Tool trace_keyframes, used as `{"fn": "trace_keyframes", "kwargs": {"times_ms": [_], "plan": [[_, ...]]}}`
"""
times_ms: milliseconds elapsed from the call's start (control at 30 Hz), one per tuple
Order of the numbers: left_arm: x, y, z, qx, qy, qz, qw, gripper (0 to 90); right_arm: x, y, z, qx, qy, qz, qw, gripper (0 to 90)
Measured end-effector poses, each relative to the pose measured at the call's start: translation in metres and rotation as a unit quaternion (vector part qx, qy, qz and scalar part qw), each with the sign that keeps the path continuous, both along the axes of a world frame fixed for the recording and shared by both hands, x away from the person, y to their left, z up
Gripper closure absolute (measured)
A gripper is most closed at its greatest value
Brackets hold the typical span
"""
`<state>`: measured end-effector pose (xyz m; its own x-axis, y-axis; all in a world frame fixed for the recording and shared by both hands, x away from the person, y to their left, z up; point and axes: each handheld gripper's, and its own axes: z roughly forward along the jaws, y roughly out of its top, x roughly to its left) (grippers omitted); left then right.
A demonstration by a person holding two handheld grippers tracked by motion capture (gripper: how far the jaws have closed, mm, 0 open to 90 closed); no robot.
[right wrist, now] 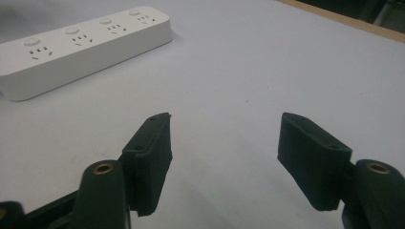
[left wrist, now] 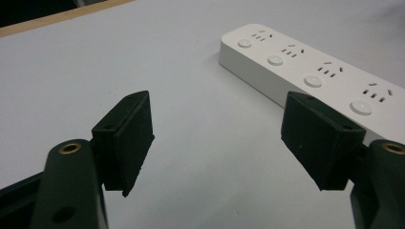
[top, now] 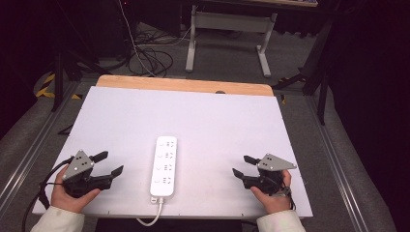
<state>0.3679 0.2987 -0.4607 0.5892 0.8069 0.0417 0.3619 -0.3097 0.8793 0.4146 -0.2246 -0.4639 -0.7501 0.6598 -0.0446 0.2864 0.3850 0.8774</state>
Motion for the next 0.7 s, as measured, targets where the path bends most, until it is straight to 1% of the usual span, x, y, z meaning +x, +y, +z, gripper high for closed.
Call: {"fn": "trace_keyframes", "kwargs": {"times_ms": [100,133,200,267,300,433,500,600,700], "plan": [[-0.0004,0.0001,0.0005,0.001,-0.002,0.001,1.0000,26.8,0.0000,-0.0002,0.0001,0.001,0.000,0.001,1.0000,36.5],[0.0001,0.0003,0.0007,0.000,0.001,-0.002,1.0000,26.6,0.0000,-0.0001,0.0001,0.001,0.000,0.002,1.0000,36.6],[0.0001,0.0004,0.0011,0.001,-0.003,-0.002,1.0000,26.0,0.0002,0.0001,-0.0001,0.000,0.000,0.001,1.0000,36.6],[-0.0001,0.0006,0.0019,0.007,-0.007,-0.003,0.9999,26.2,0.0002,0.0003,-0.0002,-0.001,-0.001,0.001,1.0000,36.7],[-0.0005,0.0002,0.0019,0.004,-0.007,-0.001,1.0000,26.2,0.0003,0.0003,-0.0003,-0.002,-0.001,0.001,1.0000,36.7],[-0.0008,0.0003,0.0025,0.004,-0.007,-0.001,1.0000,26.9,0.0005,0.0002,-0.0004,-0.002,-0.001,0.000,1.0000,36.9],[-0.0009,0.0006,0.0027,-0.001,-0.005,-0.002,1.0000,27.0,0.0008,0.0001,-0.0006,-0.004,0.000,0.000,1.0000,36.9],[-0.0006,0.0008,0.0031,-0.005,-0.006,0.000,1.0000,27.3,0.0008,0.0003,-0.0007,-0.005,0.000,0.000,1.0000,37.1],[-0.0008,0.0011,0.0041,0.001,-0.010,-0.001,0.9999,27.4,0.0009,0.0005,-0.0007,-0.006,0.000,0.000,1.0000,37.4]]}}
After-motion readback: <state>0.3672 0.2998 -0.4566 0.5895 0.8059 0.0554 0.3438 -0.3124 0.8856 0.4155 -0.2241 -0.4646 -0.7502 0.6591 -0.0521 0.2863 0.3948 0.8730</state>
